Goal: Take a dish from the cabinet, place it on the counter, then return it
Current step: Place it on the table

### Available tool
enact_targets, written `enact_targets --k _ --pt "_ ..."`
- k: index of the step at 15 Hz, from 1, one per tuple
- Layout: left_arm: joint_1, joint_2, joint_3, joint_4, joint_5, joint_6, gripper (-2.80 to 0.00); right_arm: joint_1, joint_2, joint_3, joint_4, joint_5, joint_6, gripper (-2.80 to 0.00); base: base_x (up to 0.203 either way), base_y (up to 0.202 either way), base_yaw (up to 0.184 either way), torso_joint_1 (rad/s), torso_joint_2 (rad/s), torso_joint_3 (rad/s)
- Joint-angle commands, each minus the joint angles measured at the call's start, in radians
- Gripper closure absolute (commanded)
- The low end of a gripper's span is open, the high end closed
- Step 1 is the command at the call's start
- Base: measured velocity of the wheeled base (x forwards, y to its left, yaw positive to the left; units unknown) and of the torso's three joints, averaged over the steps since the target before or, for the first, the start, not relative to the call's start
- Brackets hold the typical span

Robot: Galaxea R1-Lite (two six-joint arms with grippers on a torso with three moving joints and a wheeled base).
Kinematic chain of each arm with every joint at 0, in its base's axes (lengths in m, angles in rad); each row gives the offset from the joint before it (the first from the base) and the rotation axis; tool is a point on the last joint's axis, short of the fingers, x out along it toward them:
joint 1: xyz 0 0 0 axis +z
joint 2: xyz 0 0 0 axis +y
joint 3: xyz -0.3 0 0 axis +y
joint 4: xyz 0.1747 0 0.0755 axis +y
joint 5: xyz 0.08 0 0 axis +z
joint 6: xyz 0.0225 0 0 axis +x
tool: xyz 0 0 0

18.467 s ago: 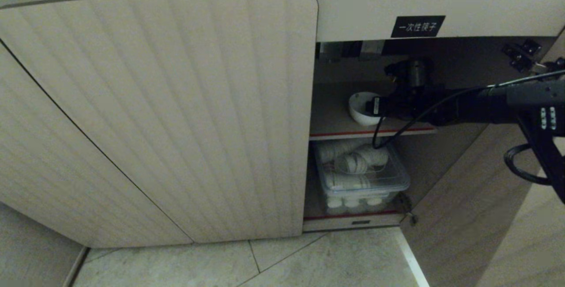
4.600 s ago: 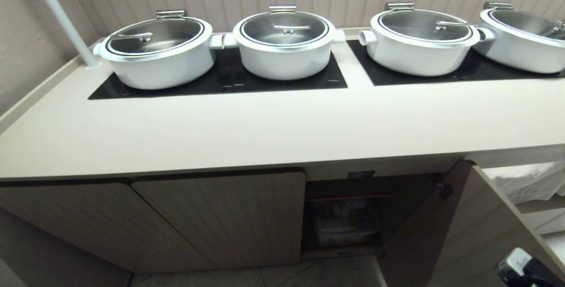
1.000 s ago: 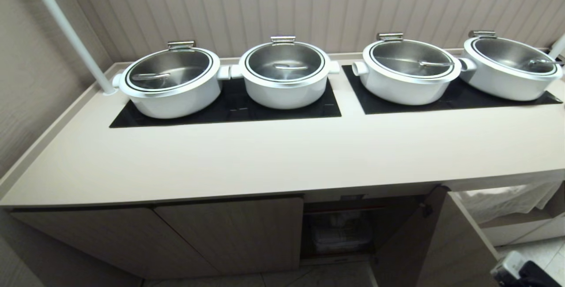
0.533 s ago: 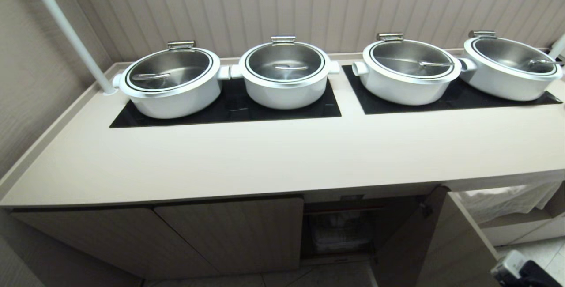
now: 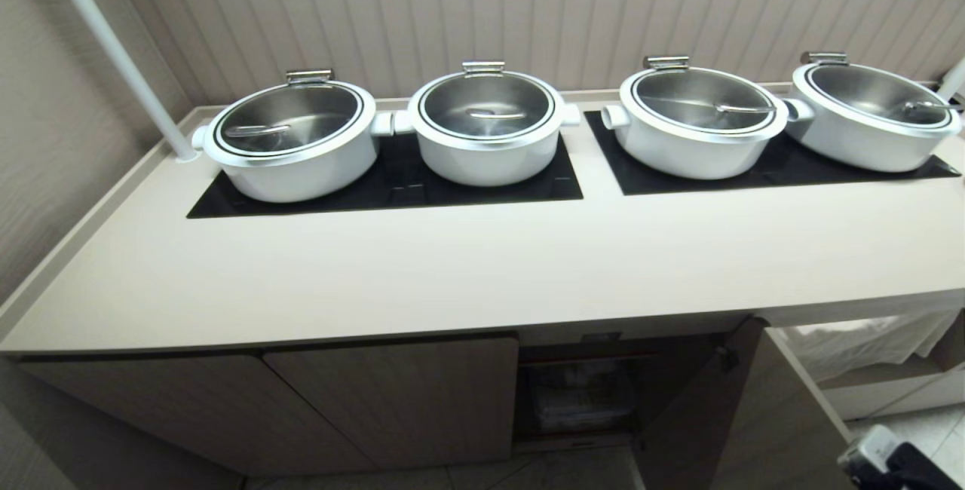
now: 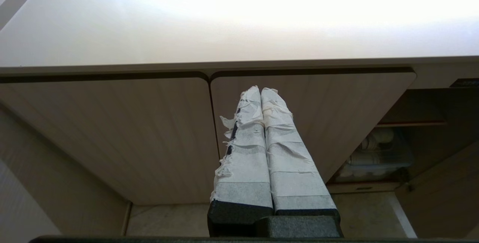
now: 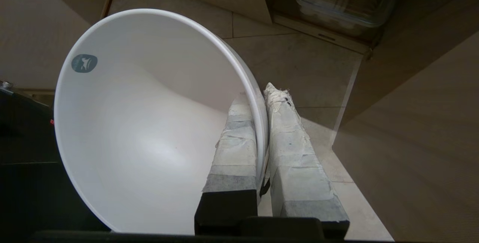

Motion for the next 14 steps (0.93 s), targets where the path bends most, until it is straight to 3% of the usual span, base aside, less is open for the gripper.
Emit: enact_targets --k 1,14 --pt "0.0 0.0 -0.001 -0.001 0.0 -0.001 0.0 0.003 0.005 0.0 0.004 0.001 0.017 0.0 0.0 0.0 0.0 0.0 0.0 0.0" --pt "0.0 0.0 0.001 -0.001 0.0 -0.001 0.0 0.001 0.024 -0.02 0.008 -0.004 0.028 0.0 0.0 0.0 0.0 0.0 0.0 0.0"
